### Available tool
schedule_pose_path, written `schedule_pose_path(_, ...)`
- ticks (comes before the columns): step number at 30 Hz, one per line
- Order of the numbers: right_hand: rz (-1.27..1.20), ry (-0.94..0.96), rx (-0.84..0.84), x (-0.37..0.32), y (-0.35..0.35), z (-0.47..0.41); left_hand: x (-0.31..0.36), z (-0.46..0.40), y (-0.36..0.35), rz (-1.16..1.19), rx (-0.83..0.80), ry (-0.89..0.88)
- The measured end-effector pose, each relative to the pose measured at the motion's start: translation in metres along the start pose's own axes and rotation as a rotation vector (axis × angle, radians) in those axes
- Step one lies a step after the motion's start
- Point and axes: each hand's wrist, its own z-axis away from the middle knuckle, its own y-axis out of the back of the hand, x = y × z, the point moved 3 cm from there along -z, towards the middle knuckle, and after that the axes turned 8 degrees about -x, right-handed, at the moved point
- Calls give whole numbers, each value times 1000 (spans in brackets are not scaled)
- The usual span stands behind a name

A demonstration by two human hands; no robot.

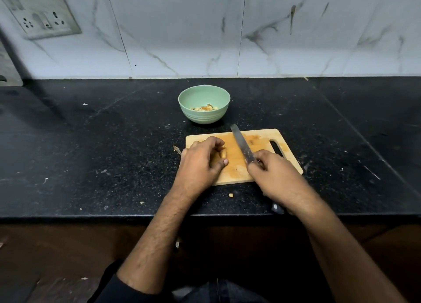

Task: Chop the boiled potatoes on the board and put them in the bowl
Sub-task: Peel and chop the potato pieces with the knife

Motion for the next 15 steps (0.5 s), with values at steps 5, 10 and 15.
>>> schedule_pose_path(5,36,65,-36,-4,-14,5,11,-4,-4,0,106,67)
schedule_pose_path(10,99,80,-1,-4,-10,9,9,-5,-7,112,106,109)
schedule_pose_path(15,224,75,-16,-7,-15,13,5,-4,-3,224,108,149)
